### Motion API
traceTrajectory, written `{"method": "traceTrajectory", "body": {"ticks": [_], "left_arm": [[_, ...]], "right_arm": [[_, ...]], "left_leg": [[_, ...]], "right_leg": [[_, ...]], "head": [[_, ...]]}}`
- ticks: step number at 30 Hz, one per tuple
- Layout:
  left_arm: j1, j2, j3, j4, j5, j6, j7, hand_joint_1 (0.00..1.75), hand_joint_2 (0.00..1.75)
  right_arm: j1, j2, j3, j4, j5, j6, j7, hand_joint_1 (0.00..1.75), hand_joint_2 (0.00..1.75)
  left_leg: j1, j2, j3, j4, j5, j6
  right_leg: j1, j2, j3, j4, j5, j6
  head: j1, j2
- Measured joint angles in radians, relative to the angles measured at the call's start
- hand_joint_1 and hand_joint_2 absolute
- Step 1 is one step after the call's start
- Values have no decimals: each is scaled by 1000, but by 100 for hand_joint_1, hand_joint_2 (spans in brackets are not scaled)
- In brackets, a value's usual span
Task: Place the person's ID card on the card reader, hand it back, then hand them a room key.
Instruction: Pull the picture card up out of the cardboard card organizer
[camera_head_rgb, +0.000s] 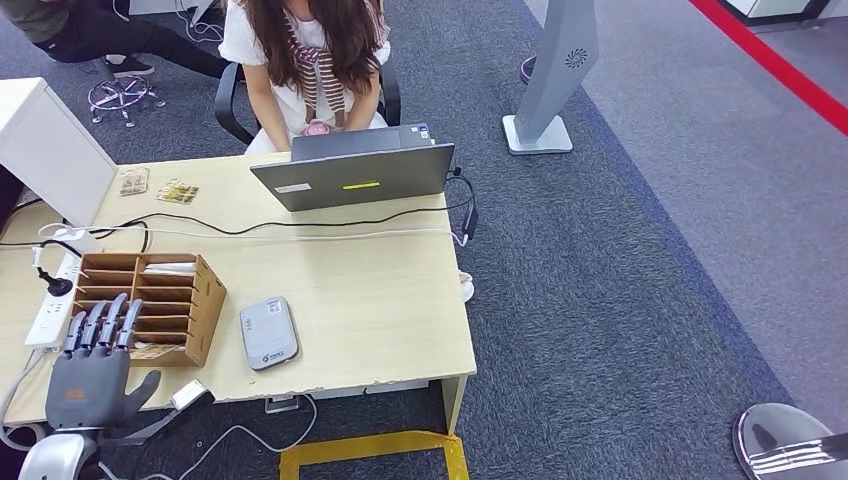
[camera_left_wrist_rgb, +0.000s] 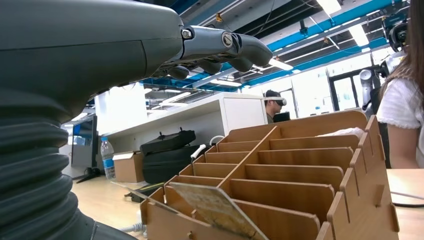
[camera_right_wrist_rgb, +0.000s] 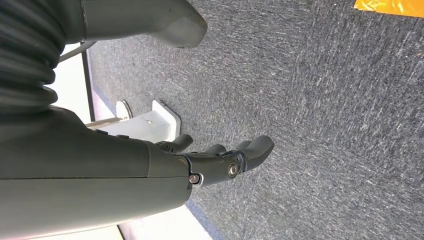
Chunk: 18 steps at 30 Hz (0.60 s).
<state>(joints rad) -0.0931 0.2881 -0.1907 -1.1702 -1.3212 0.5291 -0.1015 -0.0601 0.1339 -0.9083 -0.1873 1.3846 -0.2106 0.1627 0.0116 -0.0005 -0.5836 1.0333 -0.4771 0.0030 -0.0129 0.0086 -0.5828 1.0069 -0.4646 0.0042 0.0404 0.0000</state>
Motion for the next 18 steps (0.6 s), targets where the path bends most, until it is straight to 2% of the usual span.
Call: {"method": "traceTrajectory", "body": {"ticks": [18], "left_arm": [[-37,-10,1,21,-1,-24,36,0,175]], "right_arm": [[0,0,0,0,5,9,-1,0,175]], "left_leg": [[0,0,0,0,0,0]], "right_leg": [[0,0,0,0,0,0]], "head": [[0,0]]}}
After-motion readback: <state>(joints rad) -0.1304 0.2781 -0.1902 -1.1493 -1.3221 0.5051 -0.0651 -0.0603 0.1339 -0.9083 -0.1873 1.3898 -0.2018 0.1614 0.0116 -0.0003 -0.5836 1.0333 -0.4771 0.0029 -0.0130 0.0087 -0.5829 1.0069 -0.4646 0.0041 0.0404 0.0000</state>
